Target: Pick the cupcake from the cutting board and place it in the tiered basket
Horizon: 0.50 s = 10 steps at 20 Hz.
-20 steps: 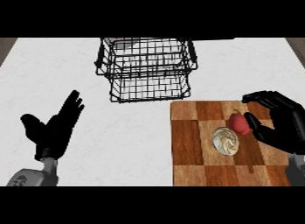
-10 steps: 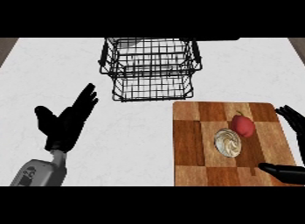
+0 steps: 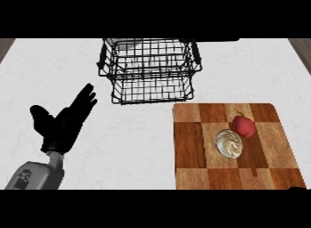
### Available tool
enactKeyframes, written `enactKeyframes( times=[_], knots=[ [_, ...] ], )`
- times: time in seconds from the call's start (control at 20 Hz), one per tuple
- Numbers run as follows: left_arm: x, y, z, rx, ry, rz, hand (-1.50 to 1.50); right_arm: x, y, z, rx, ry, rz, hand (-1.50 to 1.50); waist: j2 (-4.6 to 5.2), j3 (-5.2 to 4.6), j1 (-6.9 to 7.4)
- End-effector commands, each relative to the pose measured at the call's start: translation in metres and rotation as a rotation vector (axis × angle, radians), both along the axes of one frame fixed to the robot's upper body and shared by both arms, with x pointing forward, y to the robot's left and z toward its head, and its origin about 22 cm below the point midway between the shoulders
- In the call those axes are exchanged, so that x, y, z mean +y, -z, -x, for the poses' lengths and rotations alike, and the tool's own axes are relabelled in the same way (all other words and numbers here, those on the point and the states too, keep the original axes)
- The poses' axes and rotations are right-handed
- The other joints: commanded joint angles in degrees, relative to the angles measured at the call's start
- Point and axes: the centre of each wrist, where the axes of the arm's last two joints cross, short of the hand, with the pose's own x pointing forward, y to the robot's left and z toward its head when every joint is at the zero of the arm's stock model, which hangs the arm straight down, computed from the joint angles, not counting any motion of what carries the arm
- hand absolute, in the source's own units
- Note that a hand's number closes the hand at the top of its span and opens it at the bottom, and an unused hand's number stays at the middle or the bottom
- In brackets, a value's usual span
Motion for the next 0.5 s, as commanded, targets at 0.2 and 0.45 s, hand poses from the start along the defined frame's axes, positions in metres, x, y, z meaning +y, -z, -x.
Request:
enactKeyframes(
  times=[0.2,0.45],
  knots=[
    [-0.015,0.008,0.002,0.000,0.020,-0.005,0.00,0.066,-0.059,0.042,0.112,0.124,0.196,-1.50,0.22,0.06,0.79],
    [-0.011,0.008,0.009,-0.003,0.042,-0.005,0.00,0.127,-0.054,0.049,0.175,0.154,0.209,-1.50,0.42,0.17,2.54]
  ],
)
